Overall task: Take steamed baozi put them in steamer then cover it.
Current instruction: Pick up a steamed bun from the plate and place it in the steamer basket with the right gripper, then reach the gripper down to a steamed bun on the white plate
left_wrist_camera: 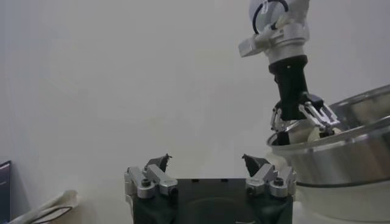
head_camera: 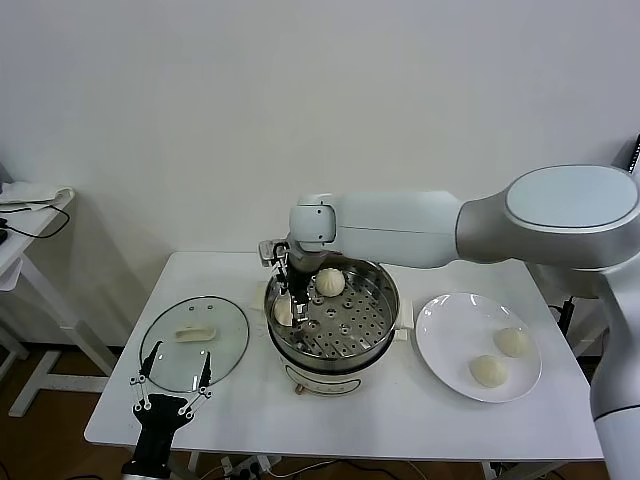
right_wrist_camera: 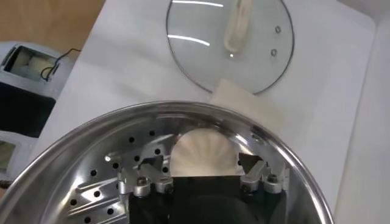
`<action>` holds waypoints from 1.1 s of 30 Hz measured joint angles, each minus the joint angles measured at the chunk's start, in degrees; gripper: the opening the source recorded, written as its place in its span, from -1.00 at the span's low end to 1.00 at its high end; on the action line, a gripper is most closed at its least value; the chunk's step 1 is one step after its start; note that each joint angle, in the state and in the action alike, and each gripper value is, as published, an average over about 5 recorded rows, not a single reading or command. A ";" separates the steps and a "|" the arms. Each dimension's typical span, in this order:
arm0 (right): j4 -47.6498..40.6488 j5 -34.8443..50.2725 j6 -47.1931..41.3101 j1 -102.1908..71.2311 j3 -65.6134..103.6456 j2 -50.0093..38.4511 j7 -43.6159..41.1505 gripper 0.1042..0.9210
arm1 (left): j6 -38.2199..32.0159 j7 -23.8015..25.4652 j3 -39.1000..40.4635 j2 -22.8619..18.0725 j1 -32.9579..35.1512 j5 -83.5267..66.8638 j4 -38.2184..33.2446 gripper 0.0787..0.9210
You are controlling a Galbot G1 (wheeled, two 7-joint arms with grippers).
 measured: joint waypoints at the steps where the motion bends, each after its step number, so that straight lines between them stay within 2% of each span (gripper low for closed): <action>1: 0.85 -0.63 0.32 0.59 0.37 -1.41 -0.80 0.76 | 0.01 0.00 0.02 0.00 0.00 0.02 0.00 0.77; 12: 4.70 -12.56 8.63 5.08 3.30 -23.33 -14.04 0.76 | -0.05 0.04 0.17 0.29 0.42 0.33 0.06 0.77; 20: 4.43 -22.31 13.93 1.37 4.58 -38.17 -18.37 0.76 | -0.20 0.05 0.34 0.27 1.00 0.69 -0.12 0.77; 26: 4.30 -27.49 15.45 -5.79 7.11 -44.13 -18.64 0.76 | -0.07 0.05 -0.02 -0.11 1.55 0.92 -0.32 0.77; 33: 3.47 -31.06 15.64 -13.56 10.43 -46.89 -17.09 0.76 | -0.07 0.03 -0.43 -0.37 1.81 1.00 0.19 0.77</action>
